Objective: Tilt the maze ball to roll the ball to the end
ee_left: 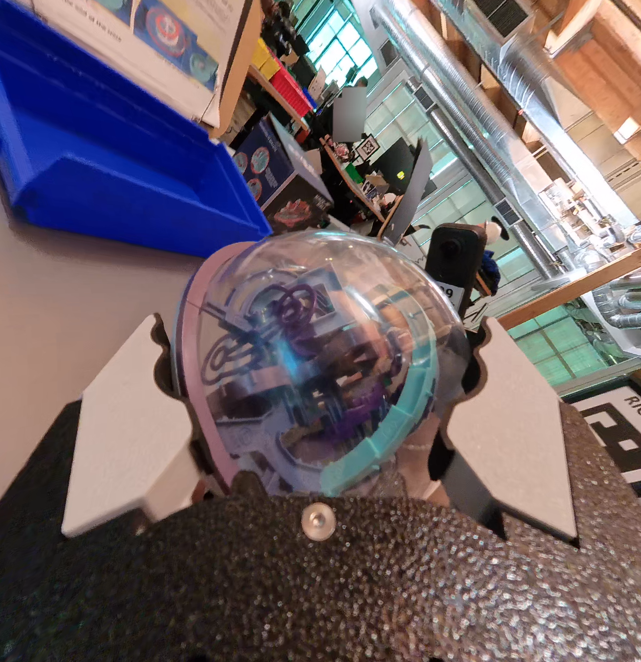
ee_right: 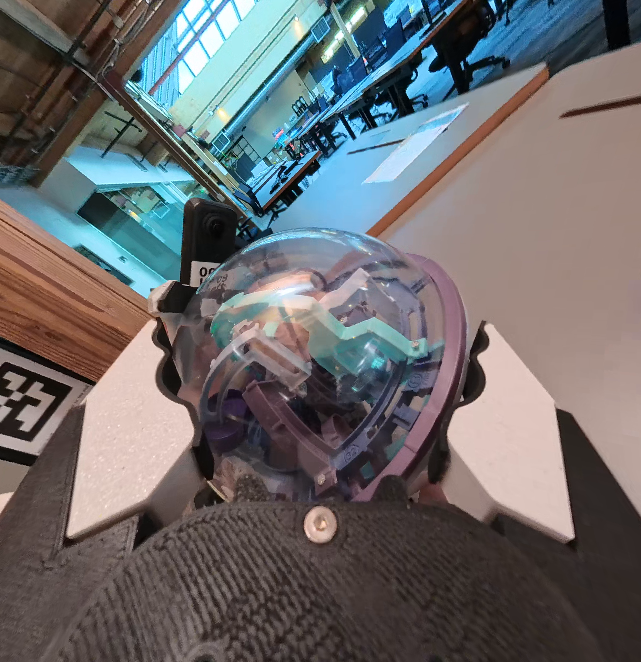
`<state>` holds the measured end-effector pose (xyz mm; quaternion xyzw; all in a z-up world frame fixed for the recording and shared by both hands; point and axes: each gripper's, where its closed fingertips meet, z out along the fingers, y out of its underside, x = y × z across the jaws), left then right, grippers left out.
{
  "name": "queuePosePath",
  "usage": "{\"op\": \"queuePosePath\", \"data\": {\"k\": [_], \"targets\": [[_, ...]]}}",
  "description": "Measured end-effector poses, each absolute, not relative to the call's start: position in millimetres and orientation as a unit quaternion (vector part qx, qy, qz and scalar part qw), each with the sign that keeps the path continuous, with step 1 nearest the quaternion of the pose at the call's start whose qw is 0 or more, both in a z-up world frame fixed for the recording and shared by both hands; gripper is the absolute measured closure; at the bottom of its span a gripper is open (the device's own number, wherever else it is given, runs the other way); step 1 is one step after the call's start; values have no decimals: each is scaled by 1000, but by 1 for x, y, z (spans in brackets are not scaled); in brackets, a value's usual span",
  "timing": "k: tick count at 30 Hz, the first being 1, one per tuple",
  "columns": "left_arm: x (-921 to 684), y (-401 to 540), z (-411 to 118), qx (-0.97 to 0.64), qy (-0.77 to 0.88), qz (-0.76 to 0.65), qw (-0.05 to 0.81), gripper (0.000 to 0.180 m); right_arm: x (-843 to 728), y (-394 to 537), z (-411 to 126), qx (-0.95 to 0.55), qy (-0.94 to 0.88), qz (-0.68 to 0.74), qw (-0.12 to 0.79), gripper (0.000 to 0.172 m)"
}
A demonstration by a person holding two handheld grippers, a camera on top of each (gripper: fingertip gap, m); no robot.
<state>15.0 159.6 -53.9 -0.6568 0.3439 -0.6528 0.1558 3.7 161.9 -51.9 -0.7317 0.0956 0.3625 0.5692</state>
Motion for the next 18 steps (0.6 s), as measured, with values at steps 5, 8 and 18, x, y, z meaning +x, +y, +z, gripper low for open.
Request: {"op": "queuePosePath", "data": {"k": [5,8,18], "targets": [[20,158,-107,-679,341,-638,127,23,9,161,-103,-731,125,382,552,15],[22,157,-129,-685,345,-631,114,23,12,160,-125,-731,134,387,545,14],[30,159,-164,-688,360,-620,113,25,16,161,-162,-746,107,397,523,14]]}}
